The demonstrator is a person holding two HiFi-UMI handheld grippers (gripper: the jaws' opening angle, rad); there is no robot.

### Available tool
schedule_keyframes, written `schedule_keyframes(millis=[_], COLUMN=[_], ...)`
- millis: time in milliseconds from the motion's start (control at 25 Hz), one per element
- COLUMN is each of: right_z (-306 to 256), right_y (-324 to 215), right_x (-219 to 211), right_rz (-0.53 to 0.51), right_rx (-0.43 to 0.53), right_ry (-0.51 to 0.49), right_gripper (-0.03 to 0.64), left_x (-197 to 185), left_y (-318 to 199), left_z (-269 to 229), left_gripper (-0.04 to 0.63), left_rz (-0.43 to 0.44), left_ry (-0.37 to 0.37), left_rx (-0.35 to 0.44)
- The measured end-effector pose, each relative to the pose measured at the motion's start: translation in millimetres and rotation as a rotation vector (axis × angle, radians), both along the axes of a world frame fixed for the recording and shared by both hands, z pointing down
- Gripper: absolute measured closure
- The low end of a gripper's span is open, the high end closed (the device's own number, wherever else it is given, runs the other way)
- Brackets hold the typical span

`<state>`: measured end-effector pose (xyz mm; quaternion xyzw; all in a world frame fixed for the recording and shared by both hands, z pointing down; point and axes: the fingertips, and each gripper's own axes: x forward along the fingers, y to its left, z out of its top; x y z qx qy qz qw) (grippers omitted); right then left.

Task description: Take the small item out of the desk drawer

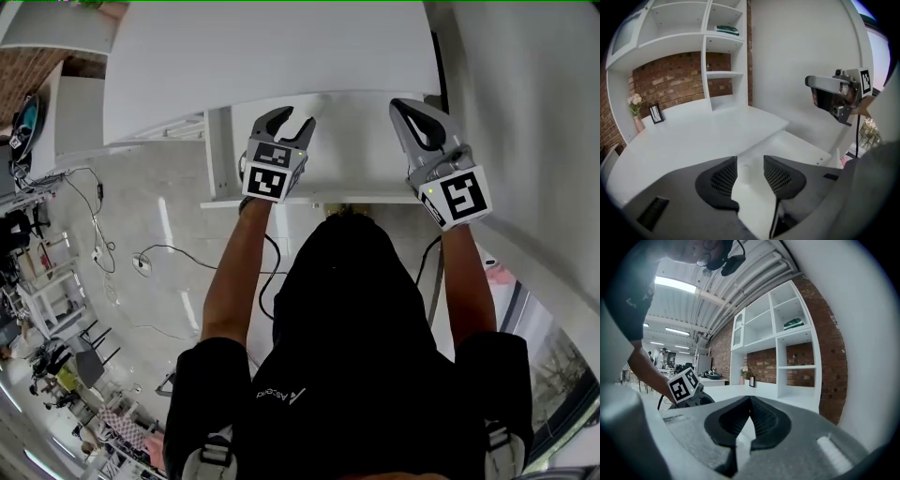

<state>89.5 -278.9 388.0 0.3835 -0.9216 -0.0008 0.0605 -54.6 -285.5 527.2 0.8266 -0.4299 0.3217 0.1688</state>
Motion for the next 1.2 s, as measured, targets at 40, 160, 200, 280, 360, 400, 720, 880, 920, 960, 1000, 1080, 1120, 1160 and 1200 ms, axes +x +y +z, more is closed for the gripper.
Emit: schedule_keyframes(millis=[40,160,200,280,360,400,720,880,920,960,1000,1080,1120,1160,1200], right_z=[4,17,22,29,35,38,55,64,66,67,69,72,74,76,78], right_y=[-5,-15,-18,-26,-33,-35,-37,-37,-36,-37,-37,-38,-39,-39,-39], right_x=[-1,2,3,8,13,14,17,19,19,20,21,23,23,24,24], right_rz=[0.003,0.016,0.021,0.029,0.037,0.04,0.059,0.063,0.066,0.068,0.068,0.073,0.076,0.079,0.082], right_rx=[-0.006,-0.027,-0.035,-0.048,-0.056,-0.061,-0.1,-0.119,-0.131,-0.134,-0.131,-0.137,-0.145,-0.155,-0.163], right_ry=[0.004,0.015,0.018,0.021,0.021,0.02,0.016,0.016,0.013,0.012,0.013,0.011,0.01,0.008,0.007], right_gripper=[0.617,0.617,0.617,0.617,0.617,0.617,0.617,0.617,0.617,0.617,0.617,0.617,0.617,0.617,0.617], left_x=[-2,-1,1,6,9,9,8,8,7,7,6,5,5,5,5], left_y=[-5,-16,-18,-23,-30,-33,-49,-55,-57,-58,-59,-60,-60,-60,-60], left_z=[9,37,46,63,77,84,128,148,153,156,160,165,168,170,172], left_gripper=[0.423,0.423,0.423,0.423,0.423,0.423,0.423,0.423,0.423,0.423,0.423,0.423,0.423,0.423,0.423], left_rz=[0.003,0.017,0.021,0.027,0.028,0.028,0.007,0.01,0.008,0.007,0.006,0.007,0.009,0.011,0.012], left_ry=[-0.01,-0.032,-0.036,-0.043,-0.052,-0.057,-0.11,-0.145,-0.15,-0.154,-0.158,-0.165,-0.169,-0.171,-0.172], left_rx=[-0.013,-0.059,-0.076,-0.107,-0.131,-0.141,-0.198,-0.225,-0.229,-0.234,-0.24,-0.253,-0.258,-0.262,-0.264])
